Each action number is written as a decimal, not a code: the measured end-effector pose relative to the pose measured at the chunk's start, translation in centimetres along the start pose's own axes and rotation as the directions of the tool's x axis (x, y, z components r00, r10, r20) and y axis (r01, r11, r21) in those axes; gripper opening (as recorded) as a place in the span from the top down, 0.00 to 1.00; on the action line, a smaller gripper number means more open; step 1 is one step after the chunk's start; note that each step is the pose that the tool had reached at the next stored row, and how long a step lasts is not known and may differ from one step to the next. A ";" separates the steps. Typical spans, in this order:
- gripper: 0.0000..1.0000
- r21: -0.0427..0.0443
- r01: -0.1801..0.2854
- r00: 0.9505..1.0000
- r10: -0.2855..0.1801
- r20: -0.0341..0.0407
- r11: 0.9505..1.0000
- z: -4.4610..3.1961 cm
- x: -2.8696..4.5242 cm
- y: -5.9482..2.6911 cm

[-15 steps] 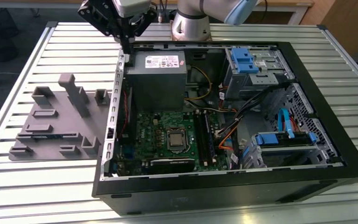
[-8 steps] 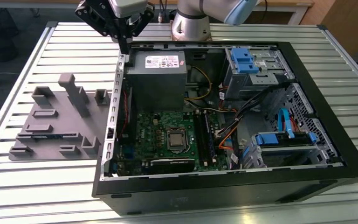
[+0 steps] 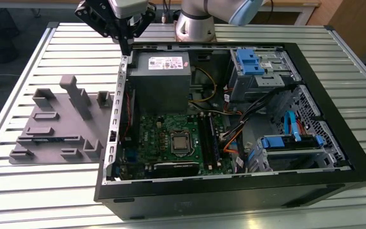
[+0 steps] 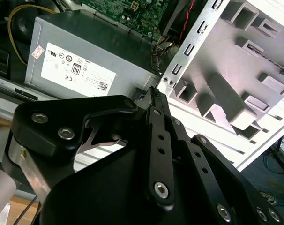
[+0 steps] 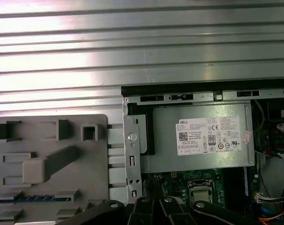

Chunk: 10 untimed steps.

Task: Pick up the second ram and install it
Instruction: 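Reach for the second ram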

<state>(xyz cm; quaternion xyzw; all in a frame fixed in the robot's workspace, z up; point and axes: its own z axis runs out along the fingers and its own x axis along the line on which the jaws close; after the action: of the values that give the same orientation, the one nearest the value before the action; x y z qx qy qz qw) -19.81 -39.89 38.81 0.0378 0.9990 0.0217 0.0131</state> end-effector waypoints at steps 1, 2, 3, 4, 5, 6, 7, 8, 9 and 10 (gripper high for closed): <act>0.89 0.000 0.000 1.000 0.000 0.000 1.000 0.00 0.04 0.00; 0.89 0.000 0.000 1.000 0.000 0.000 1.000 0.00 0.08 -0.01; 0.89 0.000 0.000 1.000 0.000 0.000 1.000 0.00 0.12 -0.01; 0.89 0.000 0.000 1.000 0.000 0.000 1.000 0.00 0.17 -0.01; 0.89 0.000 0.000 1.000 0.000 0.000 1.000 0.01 0.20 -0.01; 0.89 0.000 0.000 1.000 0.000 0.000 1.000 0.01 0.24 -0.02; 0.89 0.000 0.000 1.000 0.000 0.000 1.000 0.01 0.28 -0.02; 0.89 0.000 0.000 1.000 0.000 0.000 1.000 0.01 0.32 -0.02; 0.89 0.000 0.000 1.000 0.000 0.000 1.000 0.01 0.35 -0.03; 0.89 0.000 0.000 1.000 0.000 0.000 1.000 0.02 0.39 -0.03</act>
<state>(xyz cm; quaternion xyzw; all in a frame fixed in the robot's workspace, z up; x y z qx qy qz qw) -20.20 -39.89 38.78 0.0379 0.9990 0.0217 0.0131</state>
